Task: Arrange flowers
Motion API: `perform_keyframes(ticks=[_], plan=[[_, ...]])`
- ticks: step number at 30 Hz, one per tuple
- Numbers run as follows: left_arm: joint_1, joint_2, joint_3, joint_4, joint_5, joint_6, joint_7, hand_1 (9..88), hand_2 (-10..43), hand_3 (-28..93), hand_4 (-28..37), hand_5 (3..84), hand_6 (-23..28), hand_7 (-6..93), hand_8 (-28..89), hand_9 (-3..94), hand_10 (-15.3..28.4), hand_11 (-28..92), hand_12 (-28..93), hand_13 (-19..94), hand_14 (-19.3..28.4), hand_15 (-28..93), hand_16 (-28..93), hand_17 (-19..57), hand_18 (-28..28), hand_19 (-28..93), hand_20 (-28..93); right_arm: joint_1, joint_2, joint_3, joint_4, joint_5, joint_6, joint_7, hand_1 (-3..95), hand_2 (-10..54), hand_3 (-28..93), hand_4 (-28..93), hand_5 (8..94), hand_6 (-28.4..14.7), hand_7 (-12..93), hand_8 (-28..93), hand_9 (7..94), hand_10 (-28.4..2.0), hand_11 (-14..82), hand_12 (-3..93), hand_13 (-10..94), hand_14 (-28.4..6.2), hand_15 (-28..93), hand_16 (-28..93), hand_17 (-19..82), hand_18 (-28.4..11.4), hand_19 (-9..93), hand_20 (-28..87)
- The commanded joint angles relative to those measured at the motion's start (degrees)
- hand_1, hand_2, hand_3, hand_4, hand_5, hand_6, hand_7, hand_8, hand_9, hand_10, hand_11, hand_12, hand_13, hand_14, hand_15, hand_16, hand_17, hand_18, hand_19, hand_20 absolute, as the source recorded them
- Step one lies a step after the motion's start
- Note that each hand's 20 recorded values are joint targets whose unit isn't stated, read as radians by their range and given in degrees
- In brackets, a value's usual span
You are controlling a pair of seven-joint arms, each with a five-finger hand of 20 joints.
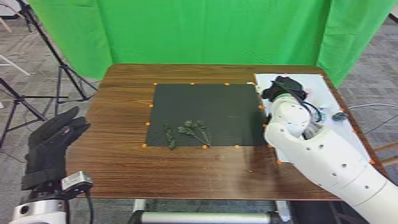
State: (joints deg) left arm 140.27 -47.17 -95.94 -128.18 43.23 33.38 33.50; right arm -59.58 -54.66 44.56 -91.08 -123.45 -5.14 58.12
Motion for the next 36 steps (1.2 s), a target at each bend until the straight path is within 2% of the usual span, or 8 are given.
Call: perform_keyframes(ticks=[1,6,14,23,29,31,33,36], plan=[[-0.20,-0.90,0.23,0.21,0.63,-0.43,-0.59,26.4,4.4,84,-17.3,40.8,10.0,17.9,-11,37.1,20.0,38,8,25,27.1,63,-16,-9.0,21.8,58,2,0.13,0.59,0.50,1.67,-0.22,-1.07,1.37,29.1,-0.6,74,-22,58.5,-16.1,11,-8,60.2,-24.7,20.3,14.4,70,-13.5,71,14,46,-21.2,91,-28],[-0.28,-1.54,0.11,0.24,1.22,-0.79,-1.18,26.4,4.4,84,-17.3,40.8,10.1,18.0,-11,37.1,20.0,38,8,25,27.0,63,-16,-9.0,21.8,58,2,-0.99,-0.26,1.47,2.29,0.02,-2.58,1.34,29.5,-1.0,74,-22,58.6,-16.1,11,-8,60.1,-24.7,20.0,14.3,70,-13.5,71,14,46,-21.2,91,-28],[-0.19,-0.50,0.39,0.26,0.03,-0.10,-0.34,26.5,4.3,84,-17.3,40.8,10.1,17.9,-11,37.1,19.9,38,8,25,27.0,63,-16,-9.0,21.7,58,2,-1.67,-0.71,1.44,3.24,-0.24,-4.05,1.54,30.6,-2.2,75,-22,59.3,-15.9,11,-8,60.1,-24.5,19.8,14.2,70,-13.6,71,14,46,-21.3,91,-28],[-0.87,-0.56,0.52,0.35,0.44,-0.42,-1.10,26.5,4.3,84,-17.3,40.8,10.1,17.9,-11,37.1,20.0,38,8,25,27.1,63,-16,-9.0,21.7,58,2,-2.59,-0.90,0.94,3.62,-1.04,-5.36,1.90,34.3,-4.8,75,-23,63.0,-14.3,13,-9,64.1,-23.0,20.7,14.3,72,-12.4,71,14,47,-21.1,91,-28],[-0.97,-1.91,-0.17,0.30,1.57,-1.48,-2.47,26.5,4.4,84,-17.3,40.8,10.1,17.9,-11,37.1,19.9,38,8,25,27.1,63,-16,-9.0,21.8,58,2,-2.60,-1.12,0.33,4.81,-1.87,-5.25,2.42,38.9,-5.7,75,-24,69.5,-9.8,16,-9,73.4,-19.2,22.6,15.0,78,-10.1,68,14,48,-20.4,92,-28],[-1.06,-2.24,-0.22,0.29,1.98,-1.55,-2.75,26.5,4.4,84,-17.3,40.8,10.1,17.9,-11,37.1,20.0,38,8,25,27.1,63,-16,-9.0,21.8,58,2,-2.64,-1.22,0.32,5.21,-2.38,-5.60,2.31,42.1,-6.9,74,-26,74.5,-7.1,19,0,79.5,-16.4,24.1,16.2,82,-8.0,65,16,49,-18.9,93,-28],[-1.25,-2.59,-0.36,0.35,2.25,-1.95,-3.09,26.5,4.4,84,-17.2,40.8,10.1,17.9,-11,37.1,19.9,38,8,25,27.0,63,-16,-9.0,21.8,58,2,-2.60,-1.39,0.25,5.73,-2.69,-5.23,2.44,43.7,-7.6,73,-27,76.0,-6.2,20,3,81.4,-15.6,24.6,16.6,83,-7.5,65,17,50,-18.3,93,-28],[-1.17,-2.28,-0.32,0.31,2.02,-1.74,-2.84,26.5,4.4,84,-17.2,40.8,10.1,17.9,-11,37.1,19.9,38,8,25,27.0,63,-16,-9.0,21.8,58,2,-2.82,-1.39,0.34,5.99,-2.62,-5.57,2.72,49.6,-8.6,71,-28,81.0,-3.9,22,8,87.0,-13.2,26.1,18.9,87,-6.2,63,18,52,-16.6,93,-28]])
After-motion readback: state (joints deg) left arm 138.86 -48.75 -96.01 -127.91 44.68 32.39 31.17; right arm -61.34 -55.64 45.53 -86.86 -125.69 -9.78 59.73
